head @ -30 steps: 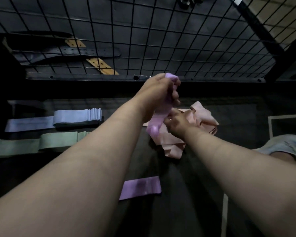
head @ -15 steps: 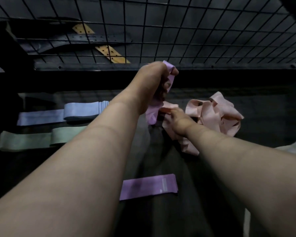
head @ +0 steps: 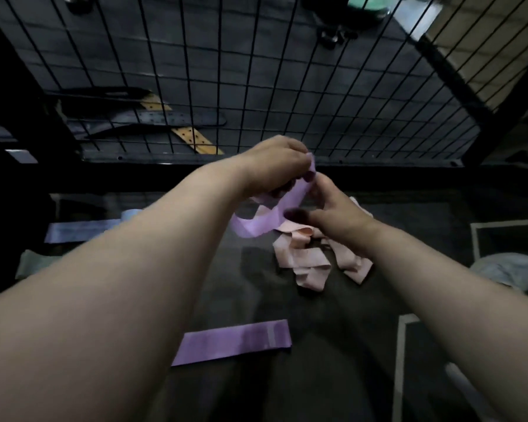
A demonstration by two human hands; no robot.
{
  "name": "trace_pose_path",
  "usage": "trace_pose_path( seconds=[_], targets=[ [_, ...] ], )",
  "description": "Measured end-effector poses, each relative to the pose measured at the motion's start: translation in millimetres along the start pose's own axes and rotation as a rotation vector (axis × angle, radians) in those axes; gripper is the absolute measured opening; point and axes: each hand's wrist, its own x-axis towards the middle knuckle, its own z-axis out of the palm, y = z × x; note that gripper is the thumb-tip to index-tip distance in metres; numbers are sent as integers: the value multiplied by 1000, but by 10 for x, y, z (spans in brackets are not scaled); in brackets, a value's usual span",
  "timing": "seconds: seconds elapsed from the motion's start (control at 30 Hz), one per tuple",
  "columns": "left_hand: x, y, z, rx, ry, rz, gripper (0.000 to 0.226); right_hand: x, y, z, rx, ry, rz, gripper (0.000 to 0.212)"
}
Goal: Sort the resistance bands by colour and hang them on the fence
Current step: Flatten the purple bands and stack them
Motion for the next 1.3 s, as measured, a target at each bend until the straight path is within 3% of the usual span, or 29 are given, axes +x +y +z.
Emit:
trace_pose_path(
  seconds=[0.1,0.17,0.2,0.3,0.4,0.63,0.73,0.9,0.97,1.1,1.2,1.3],
  targets=[
    [-166,245,-12,74,18,63,21,-196,-434,105,65,155,-71,25],
    [-310,328,-50,147,74,93,11,-309,-643,126,59,264,-90,13],
    [-383,356,-76,200,113,115,6,-353,-720,116,47,303,-93,14],
    [-641,380,-193,396,167,197,33,-545,-974,124,77,367,-84,14],
    [-843,392,-319,509,164,190,44,-765,-1188,117,42,372,-156,21],
    [-1334,591,-629,663,278,206,37,-1193,-1418,79,-21,283,-283,25],
    [-1541,638,-740,554,362,174,33,-1328,-1451,90,-36,231,-288,34],
    [-1849,776,-635,52,504,162,30,-1601,-1620,121,-93,190,-291,54],
    [-1970,870,-549,-55,532,191,29,-1768,-1719,106,-75,83,-232,61],
    [-2315,1021,-378,-155,530,250,23,-2159,-1899,154,10,-186,-188,51],
    [-2592,1067,-258,-167,506,249,24,-2356,-1918,278,151,-169,-209,49],
    [-2844,1039,-170,-204,471,220,7,-2519,-1954,418,213,-228,-233,42]
  ],
)
